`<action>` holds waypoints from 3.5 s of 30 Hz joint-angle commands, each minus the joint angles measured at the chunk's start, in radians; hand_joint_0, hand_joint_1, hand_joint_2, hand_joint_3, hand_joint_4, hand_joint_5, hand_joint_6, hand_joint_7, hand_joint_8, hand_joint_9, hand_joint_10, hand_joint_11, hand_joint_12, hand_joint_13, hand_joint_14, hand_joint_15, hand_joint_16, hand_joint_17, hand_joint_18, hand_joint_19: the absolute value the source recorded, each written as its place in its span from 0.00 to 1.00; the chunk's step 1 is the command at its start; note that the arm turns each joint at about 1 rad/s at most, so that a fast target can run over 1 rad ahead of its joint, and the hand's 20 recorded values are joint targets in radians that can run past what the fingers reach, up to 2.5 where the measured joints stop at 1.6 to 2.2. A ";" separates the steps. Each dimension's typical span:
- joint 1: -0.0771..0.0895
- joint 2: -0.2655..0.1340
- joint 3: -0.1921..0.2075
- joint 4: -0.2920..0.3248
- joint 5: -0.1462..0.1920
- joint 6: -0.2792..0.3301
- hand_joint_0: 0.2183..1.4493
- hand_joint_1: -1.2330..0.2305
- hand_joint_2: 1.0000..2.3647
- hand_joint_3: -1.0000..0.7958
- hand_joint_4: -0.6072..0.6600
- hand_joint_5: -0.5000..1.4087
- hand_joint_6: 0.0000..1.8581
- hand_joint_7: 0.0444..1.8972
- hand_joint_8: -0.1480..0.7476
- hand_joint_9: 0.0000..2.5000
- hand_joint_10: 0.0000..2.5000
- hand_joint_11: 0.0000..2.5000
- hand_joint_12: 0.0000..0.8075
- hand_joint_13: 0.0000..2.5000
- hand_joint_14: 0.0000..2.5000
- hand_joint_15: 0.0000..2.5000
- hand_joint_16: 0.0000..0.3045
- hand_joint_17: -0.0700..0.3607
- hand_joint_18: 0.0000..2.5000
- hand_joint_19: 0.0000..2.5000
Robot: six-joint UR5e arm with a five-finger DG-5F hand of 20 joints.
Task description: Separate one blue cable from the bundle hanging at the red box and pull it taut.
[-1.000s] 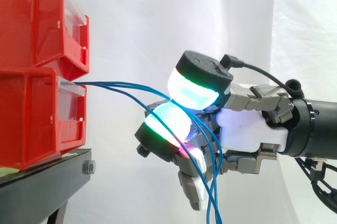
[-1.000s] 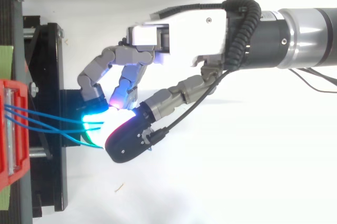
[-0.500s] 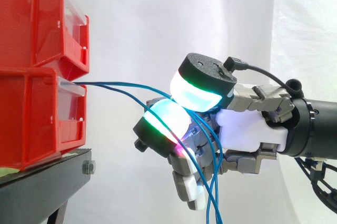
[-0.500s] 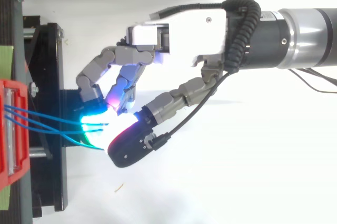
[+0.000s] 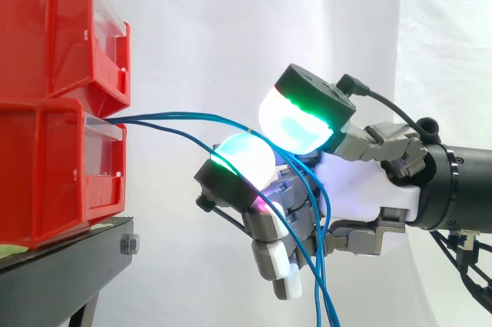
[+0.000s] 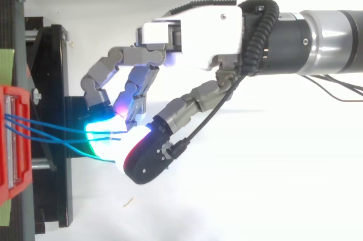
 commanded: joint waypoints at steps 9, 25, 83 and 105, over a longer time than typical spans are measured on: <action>0.001 0.000 -0.001 0.003 0.000 0.008 0.32 0.44 0.01 0.36 0.61 0.18 0.47 0.63 0.60 0.39 0.01 0.33 0.51 0.41 0.01 0.22 0.16 0.42 0.41 0.23; 0.004 0.000 0.000 0.007 0.005 0.009 0.39 0.27 0.01 0.39 0.56 0.16 0.49 0.59 0.59 0.35 0.01 0.35 0.51 0.39 0.01 0.22 0.16 0.41 0.40 0.21; 0.004 -0.002 -0.004 0.001 0.005 0.003 0.41 0.23 0.00 0.28 0.56 0.17 0.50 0.61 0.57 0.39 0.01 0.35 0.48 0.40 0.01 0.22 0.14 0.39 0.39 0.20; 0.006 0.000 -0.006 0.006 0.005 0.003 0.33 0.33 0.01 0.45 0.58 0.18 0.47 0.64 0.61 0.40 0.01 0.33 0.53 0.42 0.01 0.22 0.17 0.43 0.42 0.22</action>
